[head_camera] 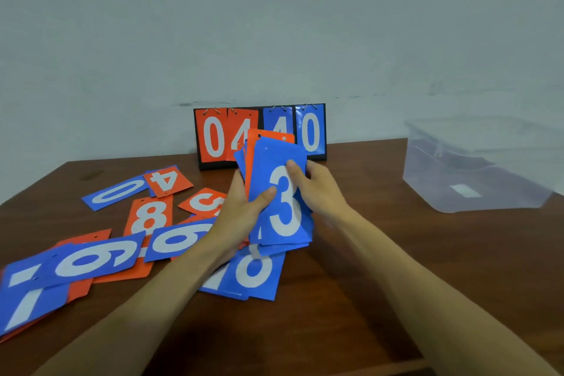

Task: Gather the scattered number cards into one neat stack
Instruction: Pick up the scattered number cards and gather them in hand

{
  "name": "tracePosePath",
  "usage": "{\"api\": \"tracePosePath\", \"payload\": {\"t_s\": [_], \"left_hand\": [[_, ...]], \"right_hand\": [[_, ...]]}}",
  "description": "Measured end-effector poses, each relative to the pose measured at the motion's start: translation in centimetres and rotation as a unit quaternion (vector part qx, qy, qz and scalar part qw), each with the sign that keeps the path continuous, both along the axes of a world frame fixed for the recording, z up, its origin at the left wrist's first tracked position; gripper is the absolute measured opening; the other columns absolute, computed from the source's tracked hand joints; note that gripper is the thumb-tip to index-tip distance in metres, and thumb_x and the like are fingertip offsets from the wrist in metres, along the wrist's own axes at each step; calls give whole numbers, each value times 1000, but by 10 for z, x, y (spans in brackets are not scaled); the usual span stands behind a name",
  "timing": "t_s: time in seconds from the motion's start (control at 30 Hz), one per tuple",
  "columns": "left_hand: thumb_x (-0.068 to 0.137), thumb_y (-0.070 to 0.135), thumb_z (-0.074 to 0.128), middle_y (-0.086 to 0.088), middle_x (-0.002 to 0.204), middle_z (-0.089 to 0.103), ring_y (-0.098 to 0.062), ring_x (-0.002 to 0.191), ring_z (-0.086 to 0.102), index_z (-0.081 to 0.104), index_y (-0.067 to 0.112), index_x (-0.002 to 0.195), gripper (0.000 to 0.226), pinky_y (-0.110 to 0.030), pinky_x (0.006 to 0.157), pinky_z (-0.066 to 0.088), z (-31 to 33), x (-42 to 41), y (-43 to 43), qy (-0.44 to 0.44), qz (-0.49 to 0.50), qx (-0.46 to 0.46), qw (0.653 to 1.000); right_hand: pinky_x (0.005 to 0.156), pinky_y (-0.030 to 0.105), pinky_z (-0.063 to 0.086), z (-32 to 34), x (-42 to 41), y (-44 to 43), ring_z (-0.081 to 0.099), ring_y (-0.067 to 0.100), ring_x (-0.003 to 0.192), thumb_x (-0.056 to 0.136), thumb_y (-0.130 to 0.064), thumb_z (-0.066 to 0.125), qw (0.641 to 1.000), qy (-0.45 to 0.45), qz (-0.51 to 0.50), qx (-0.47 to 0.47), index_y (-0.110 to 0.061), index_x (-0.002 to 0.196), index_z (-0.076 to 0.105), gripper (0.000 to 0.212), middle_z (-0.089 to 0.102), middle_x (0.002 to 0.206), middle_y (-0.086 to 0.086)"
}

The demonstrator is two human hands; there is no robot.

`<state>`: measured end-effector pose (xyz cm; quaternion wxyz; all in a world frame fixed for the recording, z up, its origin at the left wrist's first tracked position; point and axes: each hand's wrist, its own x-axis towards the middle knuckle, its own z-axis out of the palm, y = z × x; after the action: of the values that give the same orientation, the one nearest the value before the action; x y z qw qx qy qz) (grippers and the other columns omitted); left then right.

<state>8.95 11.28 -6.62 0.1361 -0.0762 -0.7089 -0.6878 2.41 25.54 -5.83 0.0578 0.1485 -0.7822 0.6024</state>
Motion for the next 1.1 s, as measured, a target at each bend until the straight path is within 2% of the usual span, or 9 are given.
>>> {"api": "tracePosePath", "payload": {"t_s": [0.13, 0.2, 0.27, 0.33, 0.4, 0.47, 0.73, 0.93, 1.1], "left_hand": [[95, 24, 56, 14, 124, 57, -6, 110, 61, 32, 35, 136, 49, -24, 86, 56, 26, -19, 37, 54, -35, -115, 991], [91, 39, 60, 7, 127, 56, -13, 116, 58, 38, 36, 130, 45, -35, 93, 54, 31, -27, 53, 65, -6, -155, 986], [81, 51, 61, -2, 130, 54, -19, 119, 56, 40, 23, 133, 63, -44, 96, 51, 20, -39, 65, 59, 26, -180, 981], [78, 38, 65, -6, 127, 52, -21, 117, 55, 39, 14, 128, 61, -41, 95, 51, 6, -42, 78, 32, 37, -172, 984], [85, 13, 67, -1, 116, 53, -14, 104, 59, 33, 17, 120, 48, -23, 79, 55, -5, -40, 90, 11, 35, -127, 991], [87, -1, 64, 6, 105, 54, -6, 91, 60, 29, 20, 118, 52, -14, 63, 54, -12, -38, 96, 1, 25, -95, 995], [88, 3, 64, 11, 101, 57, -6, 85, 64, 29, 24, 118, 51, -16, 59, 55, -19, -37, 97, -29, -14, -72, 997], [93, 14, 60, 2, 122, 62, -16, 103, 66, 36, 25, 133, 47, -31, 80, 59, -22, -34, 89, -77, -72, -49, 993], [95, 20, 57, 7, 113, 62, -8, 94, 66, 41, 27, 124, 34, -21, 69, 56, -7, -30, 63, -42, -5, -70, 997]], "right_hand": [[84, 40, 53, 24, 3, 35, 65, 23, 96, 98, -35, 45, 996, 67, -32, -52, -2, 111, 53, 37, 66, 106, 13], [78, 27, 52, 31, 4, 55, 63, 13, 94, 100, -29, 44, 992, 96, -32, -77, -5, 116, 51, 31, 63, 105, 4], [74, 14, 49, 25, 6, 69, 60, 2, 93, 100, -25, 44, 993, 80, -17, -83, -9, 122, 48, 27, 59, 103, -7], [84, 20, 52, 7, 8, 77, 61, 9, 105, 100, -23, 44, 997, 27, 3, -73, -14, 127, 44, 29, 59, 113, -5], [94, 39, 53, -8, 10, 83, 62, 16, 110, 99, -23, 47, 998, -10, 27, -62, -17, 128, 44, 30, 60, 122, 0], [92, 49, 53, -14, 10, 88, 65, 21, 107, 97, -25, 51, 995, -37, 38, -90, -19, 125, 48, 29, 63, 121, 3], [90, 50, 54, -12, 15, 91, 65, 23, 108, 98, -20, 48, 992, -43, 61, -97, -19, 130, 41, 32, 61, 125, 3], [89, 47, 55, -13, 14, 87, 65, 20, 105, 98, -20, 50, 997, -39, 34, -65, -15, 126, 42, 30, 61, 122, 3], [85, 44, 57, 2, 12, 52, 68, 22, 97, 95, -22, 56, 991, -60, -13, -122, -13, 116, 54, 24, 67, 114, 5]]}}
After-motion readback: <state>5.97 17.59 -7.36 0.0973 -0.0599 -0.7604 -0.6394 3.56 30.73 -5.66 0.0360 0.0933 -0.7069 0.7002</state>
